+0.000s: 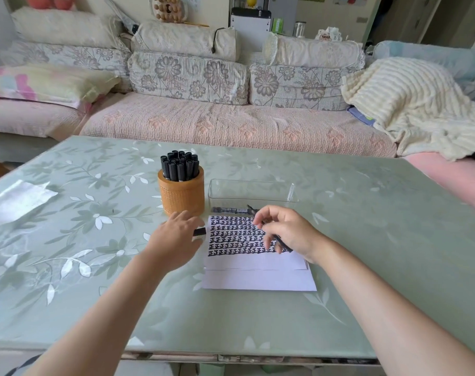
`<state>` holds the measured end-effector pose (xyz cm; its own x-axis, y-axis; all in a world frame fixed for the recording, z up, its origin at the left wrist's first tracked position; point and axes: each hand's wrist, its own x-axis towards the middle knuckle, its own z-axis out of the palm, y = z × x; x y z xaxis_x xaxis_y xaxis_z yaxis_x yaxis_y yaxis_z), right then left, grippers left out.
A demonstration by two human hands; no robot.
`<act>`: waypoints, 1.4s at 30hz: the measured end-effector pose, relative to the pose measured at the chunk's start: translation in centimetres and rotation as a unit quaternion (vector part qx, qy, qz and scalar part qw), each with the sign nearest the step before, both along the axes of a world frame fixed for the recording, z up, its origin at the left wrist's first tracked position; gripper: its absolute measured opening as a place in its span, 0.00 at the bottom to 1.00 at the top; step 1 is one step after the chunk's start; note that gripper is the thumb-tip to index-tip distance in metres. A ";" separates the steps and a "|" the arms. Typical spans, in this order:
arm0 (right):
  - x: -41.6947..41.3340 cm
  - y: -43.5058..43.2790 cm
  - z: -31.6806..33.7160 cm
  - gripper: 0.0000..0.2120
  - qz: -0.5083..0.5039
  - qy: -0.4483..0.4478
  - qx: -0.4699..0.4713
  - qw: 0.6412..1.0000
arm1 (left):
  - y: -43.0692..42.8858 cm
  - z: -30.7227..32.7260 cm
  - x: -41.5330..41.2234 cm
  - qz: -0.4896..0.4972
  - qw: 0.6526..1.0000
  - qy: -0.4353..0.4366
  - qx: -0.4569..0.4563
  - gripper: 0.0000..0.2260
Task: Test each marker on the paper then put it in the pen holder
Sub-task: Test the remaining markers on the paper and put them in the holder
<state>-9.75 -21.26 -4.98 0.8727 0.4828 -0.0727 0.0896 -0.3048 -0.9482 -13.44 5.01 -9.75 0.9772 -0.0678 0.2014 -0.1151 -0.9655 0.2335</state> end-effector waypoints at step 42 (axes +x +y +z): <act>-0.4 5.2 -1.1 0.08 -0.035 -0.261 -0.183 0.947 | -0.7 2.4 -0.8 -0.113 0.973 -0.089 -0.180 0.06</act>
